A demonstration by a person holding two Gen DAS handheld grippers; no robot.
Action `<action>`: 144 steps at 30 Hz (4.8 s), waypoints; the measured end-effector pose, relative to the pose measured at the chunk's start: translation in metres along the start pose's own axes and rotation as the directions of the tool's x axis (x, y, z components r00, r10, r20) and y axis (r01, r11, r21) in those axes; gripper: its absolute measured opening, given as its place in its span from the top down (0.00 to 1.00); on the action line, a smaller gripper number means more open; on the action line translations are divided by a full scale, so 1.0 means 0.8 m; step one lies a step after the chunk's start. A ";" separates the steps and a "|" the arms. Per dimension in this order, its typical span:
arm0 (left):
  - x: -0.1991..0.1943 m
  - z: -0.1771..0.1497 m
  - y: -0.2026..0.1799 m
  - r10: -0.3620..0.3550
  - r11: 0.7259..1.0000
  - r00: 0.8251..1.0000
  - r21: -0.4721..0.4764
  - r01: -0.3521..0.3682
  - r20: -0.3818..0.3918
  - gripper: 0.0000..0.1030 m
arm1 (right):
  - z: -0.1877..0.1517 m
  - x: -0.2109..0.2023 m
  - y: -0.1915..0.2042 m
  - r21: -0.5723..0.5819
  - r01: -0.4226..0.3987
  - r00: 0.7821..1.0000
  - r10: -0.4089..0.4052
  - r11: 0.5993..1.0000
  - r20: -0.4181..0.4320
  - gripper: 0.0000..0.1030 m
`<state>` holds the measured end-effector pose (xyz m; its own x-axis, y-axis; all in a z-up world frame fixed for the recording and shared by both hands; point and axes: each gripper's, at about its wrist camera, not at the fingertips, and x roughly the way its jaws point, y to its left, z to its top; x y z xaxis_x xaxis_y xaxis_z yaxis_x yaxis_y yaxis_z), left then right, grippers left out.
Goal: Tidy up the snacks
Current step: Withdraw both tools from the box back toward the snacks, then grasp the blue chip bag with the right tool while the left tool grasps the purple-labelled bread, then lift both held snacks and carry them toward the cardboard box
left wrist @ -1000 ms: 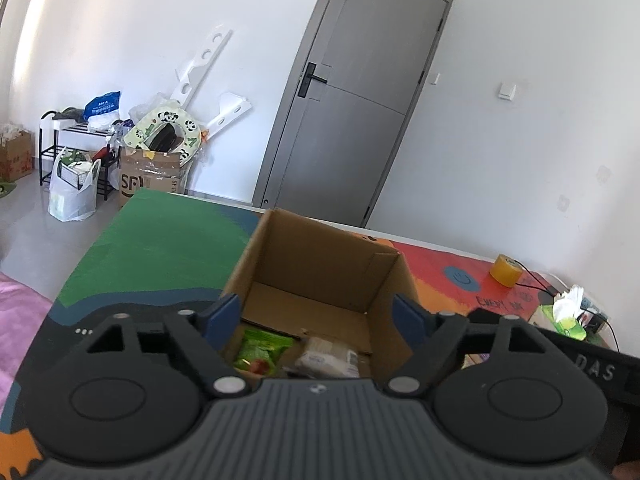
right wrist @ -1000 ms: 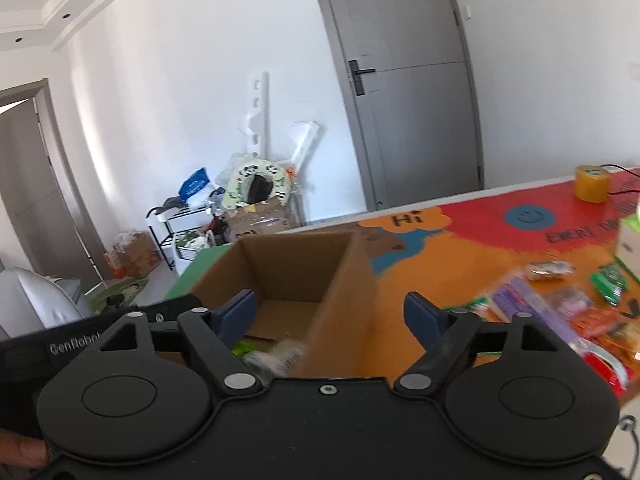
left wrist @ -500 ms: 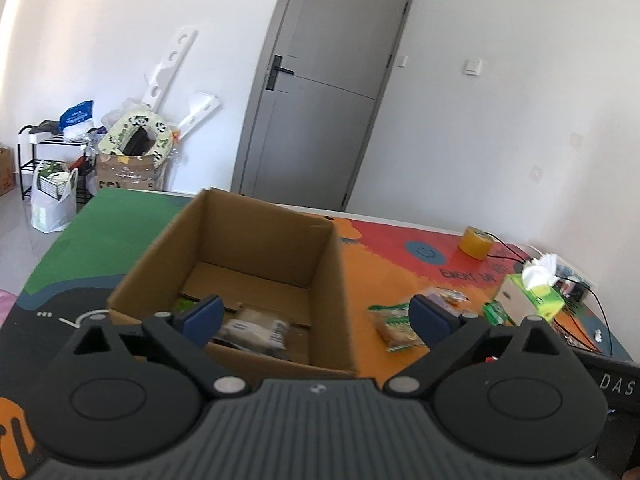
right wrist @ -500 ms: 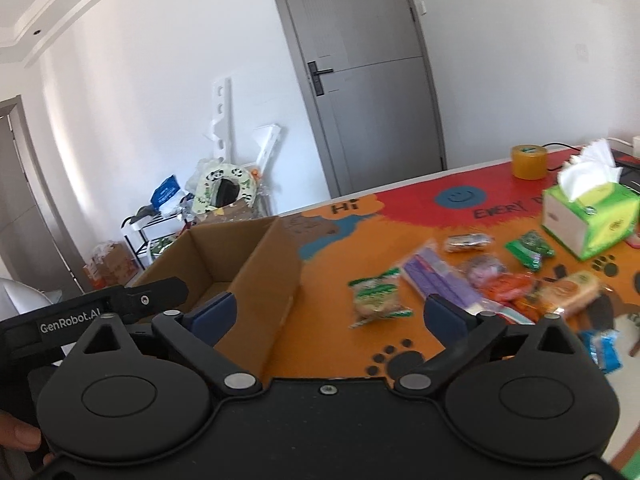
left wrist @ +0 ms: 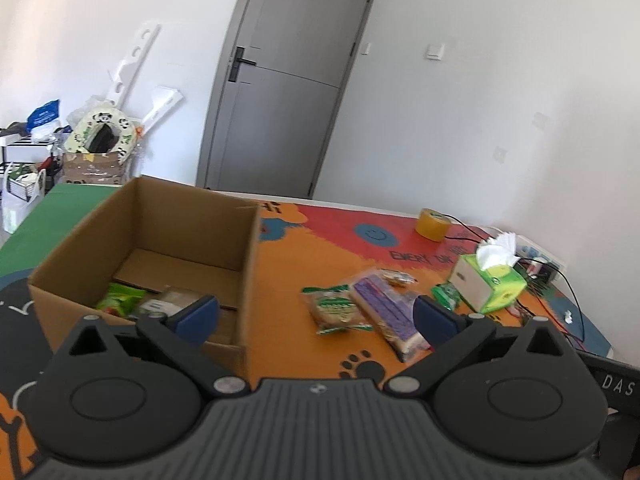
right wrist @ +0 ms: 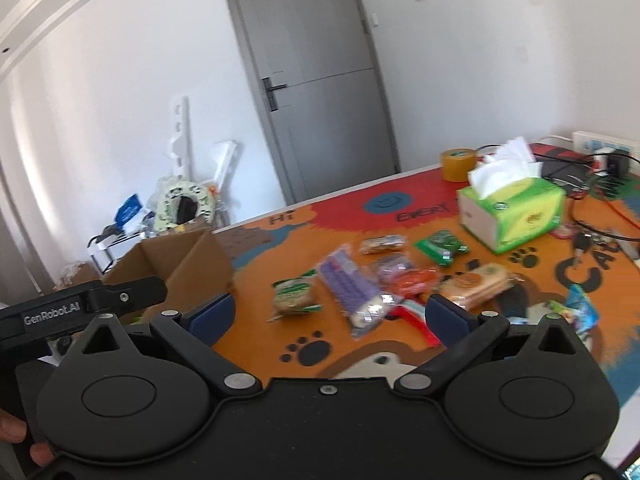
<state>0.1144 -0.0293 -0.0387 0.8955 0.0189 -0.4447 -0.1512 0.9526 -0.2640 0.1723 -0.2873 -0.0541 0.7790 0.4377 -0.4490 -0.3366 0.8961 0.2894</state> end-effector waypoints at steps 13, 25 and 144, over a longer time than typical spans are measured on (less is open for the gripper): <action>0.033 -0.012 -0.043 -0.038 0.998 0.998 0.037 0.040 -0.050 0.01 | -0.013 0.001 -0.051 0.024 0.056 0.998 -0.056 0.998 -0.001 0.00; 0.079 -0.025 -0.068 -0.038 0.996 0.992 0.073 0.047 -0.121 0.03 | -0.033 0.030 -0.091 0.079 0.083 0.996 -0.079 0.993 -0.052 0.00; 0.112 -0.062 -0.084 -0.082 0.984 0.969 0.133 0.116 -0.233 0.73 | -0.059 0.055 -0.074 0.090 0.032 0.998 -0.028 0.995 -0.048 0.71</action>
<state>0.1838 -0.1069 -0.1032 0.7823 -0.1310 -0.6089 0.0106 0.9803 -0.1973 0.2015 -0.3171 -0.1311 0.7615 0.4158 -0.4972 -0.2627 0.8993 0.3496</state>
